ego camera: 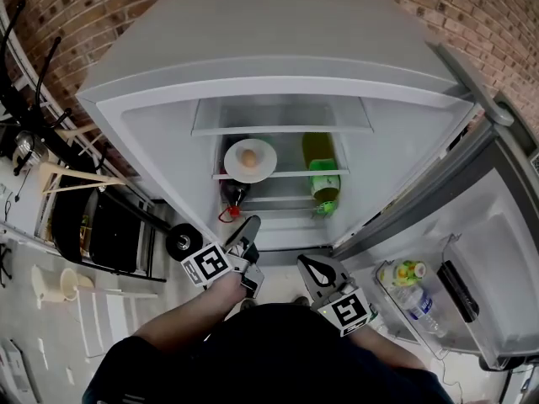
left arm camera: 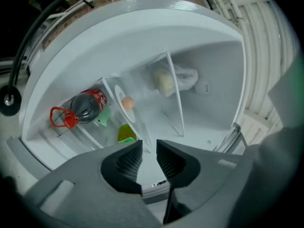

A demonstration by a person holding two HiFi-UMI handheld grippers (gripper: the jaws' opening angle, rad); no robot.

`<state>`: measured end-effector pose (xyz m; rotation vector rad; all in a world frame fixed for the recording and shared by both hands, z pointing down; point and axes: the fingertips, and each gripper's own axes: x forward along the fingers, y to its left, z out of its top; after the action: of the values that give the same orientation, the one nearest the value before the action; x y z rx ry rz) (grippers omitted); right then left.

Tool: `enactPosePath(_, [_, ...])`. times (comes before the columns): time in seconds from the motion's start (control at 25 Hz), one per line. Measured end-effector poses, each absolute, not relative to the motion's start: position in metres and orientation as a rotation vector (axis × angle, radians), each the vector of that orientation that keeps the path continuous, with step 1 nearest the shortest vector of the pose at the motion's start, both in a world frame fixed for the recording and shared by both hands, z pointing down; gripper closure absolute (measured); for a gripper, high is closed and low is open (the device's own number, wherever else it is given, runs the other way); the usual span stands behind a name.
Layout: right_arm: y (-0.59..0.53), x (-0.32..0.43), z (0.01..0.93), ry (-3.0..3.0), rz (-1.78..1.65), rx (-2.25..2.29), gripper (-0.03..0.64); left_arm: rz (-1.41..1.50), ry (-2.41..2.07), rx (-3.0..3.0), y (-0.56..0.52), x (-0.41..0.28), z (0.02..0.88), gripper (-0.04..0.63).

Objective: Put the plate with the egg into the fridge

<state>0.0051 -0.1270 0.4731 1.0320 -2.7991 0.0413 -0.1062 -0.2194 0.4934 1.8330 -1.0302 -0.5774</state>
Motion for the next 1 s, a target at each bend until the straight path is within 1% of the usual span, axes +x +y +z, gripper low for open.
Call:
enactPosePath(0.08, [-0.127,0.003,0.474,-2.801,0.035,1.019,0.606,-0.547,-1.045,1.908,-0.209,-0.107,0.485,0.54])
enactPosePath(0.2, [-0.126,0.001,0.473,-2.809,0.035,1.008,0.607,-0.492,-1.072,2.104,-0.194,-0.103,0.461,0.589])
enactPosePath(0.44, [-0.127,-0.001,0.474,-2.819,0.057,1.003,0.607,-0.365,-1.07,2.446,-0.162,-0.081,0.419,0.589])
enactPosePath(0.64, [-0.126,-0.004,0.478,-2.819,0.113,0.99,0.607,-0.244,-1.042,2.572,-0.142,-0.06,0.425,0.589])
enactPosePath(1.0, [-0.128,-0.009,0.478,-2.819,0.142,0.961,0.607,-0.159,-0.983,2.643,-0.128,-0.047,0.433,0.589])
